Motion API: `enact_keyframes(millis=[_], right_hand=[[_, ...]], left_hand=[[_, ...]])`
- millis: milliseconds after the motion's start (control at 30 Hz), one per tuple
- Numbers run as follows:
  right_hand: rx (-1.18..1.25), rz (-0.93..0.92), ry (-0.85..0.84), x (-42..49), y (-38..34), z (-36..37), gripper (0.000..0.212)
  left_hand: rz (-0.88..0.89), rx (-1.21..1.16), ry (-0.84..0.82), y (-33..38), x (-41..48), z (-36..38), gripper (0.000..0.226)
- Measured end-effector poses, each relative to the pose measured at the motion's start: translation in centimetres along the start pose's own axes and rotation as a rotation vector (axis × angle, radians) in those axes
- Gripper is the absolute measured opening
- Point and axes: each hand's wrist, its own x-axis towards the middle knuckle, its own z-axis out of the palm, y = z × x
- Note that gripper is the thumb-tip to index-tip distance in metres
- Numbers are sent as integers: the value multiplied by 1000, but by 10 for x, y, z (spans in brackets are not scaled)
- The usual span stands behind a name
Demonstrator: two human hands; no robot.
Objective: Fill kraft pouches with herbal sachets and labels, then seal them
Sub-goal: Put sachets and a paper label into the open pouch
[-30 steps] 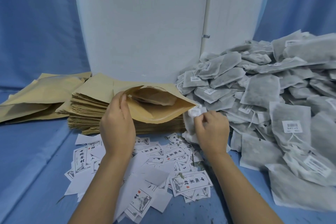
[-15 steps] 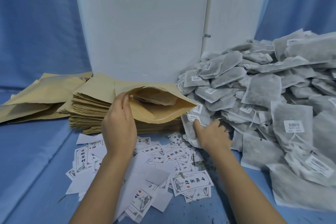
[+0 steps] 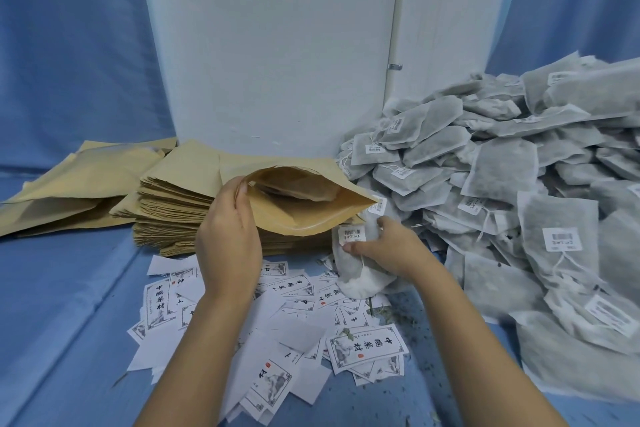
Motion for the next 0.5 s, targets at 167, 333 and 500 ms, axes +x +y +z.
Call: enact_keyframes(millis=[167,333,500], right_hand=[[355,-199,148,-6,-9,-11,65],[562,-104,-340,-14,-6,-39,51],[648,9,-580,-21,6,-57,39]], left_hand=[[-35,2,-13,0,-1,1,31],[-76,-13,17,-3,3,-2,33],[-51,47,-8,-4,2,-5,34]])
